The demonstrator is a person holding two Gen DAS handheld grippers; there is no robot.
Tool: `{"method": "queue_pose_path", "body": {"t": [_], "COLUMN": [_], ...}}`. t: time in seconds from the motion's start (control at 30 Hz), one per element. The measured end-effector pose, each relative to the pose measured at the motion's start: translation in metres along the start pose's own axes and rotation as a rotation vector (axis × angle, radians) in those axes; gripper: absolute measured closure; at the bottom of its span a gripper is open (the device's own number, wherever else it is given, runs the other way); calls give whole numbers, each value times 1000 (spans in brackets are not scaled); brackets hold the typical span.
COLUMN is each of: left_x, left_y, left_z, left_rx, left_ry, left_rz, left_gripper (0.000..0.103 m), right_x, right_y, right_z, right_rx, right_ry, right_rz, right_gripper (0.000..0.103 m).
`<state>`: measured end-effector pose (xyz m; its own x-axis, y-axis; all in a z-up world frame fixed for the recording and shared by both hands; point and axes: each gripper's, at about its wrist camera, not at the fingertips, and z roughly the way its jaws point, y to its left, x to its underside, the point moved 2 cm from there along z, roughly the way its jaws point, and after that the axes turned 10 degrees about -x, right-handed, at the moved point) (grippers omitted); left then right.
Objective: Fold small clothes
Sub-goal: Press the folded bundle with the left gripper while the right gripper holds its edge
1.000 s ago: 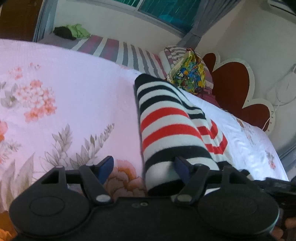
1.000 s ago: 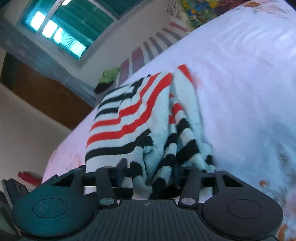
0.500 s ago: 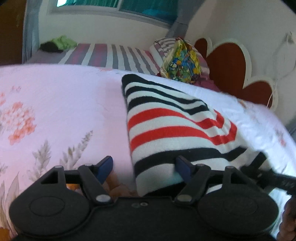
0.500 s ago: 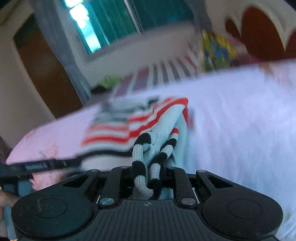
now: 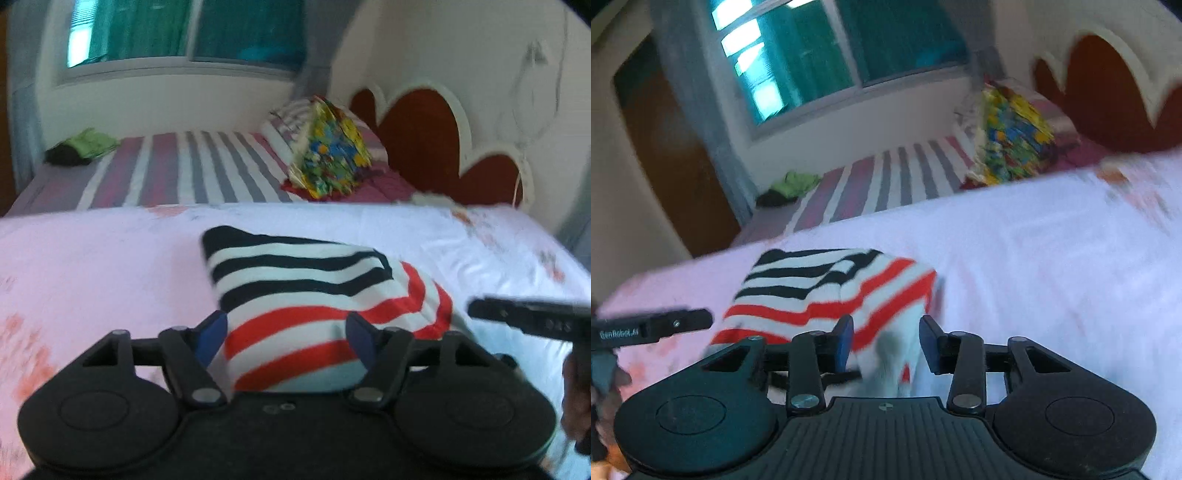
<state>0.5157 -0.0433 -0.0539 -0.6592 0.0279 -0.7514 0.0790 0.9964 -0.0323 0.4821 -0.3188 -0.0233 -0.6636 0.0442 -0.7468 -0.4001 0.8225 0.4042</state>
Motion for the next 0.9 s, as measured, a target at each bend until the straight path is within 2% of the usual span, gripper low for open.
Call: {"method": "queue_pose_path", "body": {"t": [0.07,0.1,0.13,0.2,0.27,0.3,0.4,0.47,0.57,0.7,0.77,0.87,0.9], "left_x": [5,10,14,11,13,17,41,57,71,80,83,98,104], "left_y": [-12,-16,-15,-8,6,14,37,42,46,41,39,44,46], "left_z": [27,36,38,32,9,-3,-34,-47,-53,-54,-62,-75,-80], "left_rx": [-44,-79,-83,-68,-48,-33,41,57,51,54,52,54,54], "left_ry": [90,104,85,96,44,30,38,52,72,97,80,67,62], "left_rz": [86,122,132,101,49,16,-118,-172,-218,-217,-216,-254,-251], "left_gripper": [39,36,31,33,35,34,34,34,34,34,34,34,34], "right_x": [6,10,10,8,8,12,30,39,38,38,38,43,45], "right_y": [-4,-10,-23,-35,-31,-29,-21,-17,-12,2,4,2,4], "right_z": [35,48,63,55,22,5,-23,-30,-36,-37,-49,-61,-61], "right_rx": [15,67,84,67,77,42,-17,-55,-107,-60,-24,-54,-58], "right_ry": [84,132,142,118,47,36,42,53,27,41,-12,-30,-24], "right_rz": [-17,-19,-1,91,109,133,162,197,263,242,243,308,308], "right_gripper": [74,82,82,82,82,81,81,81,81,81,81,80,68]}}
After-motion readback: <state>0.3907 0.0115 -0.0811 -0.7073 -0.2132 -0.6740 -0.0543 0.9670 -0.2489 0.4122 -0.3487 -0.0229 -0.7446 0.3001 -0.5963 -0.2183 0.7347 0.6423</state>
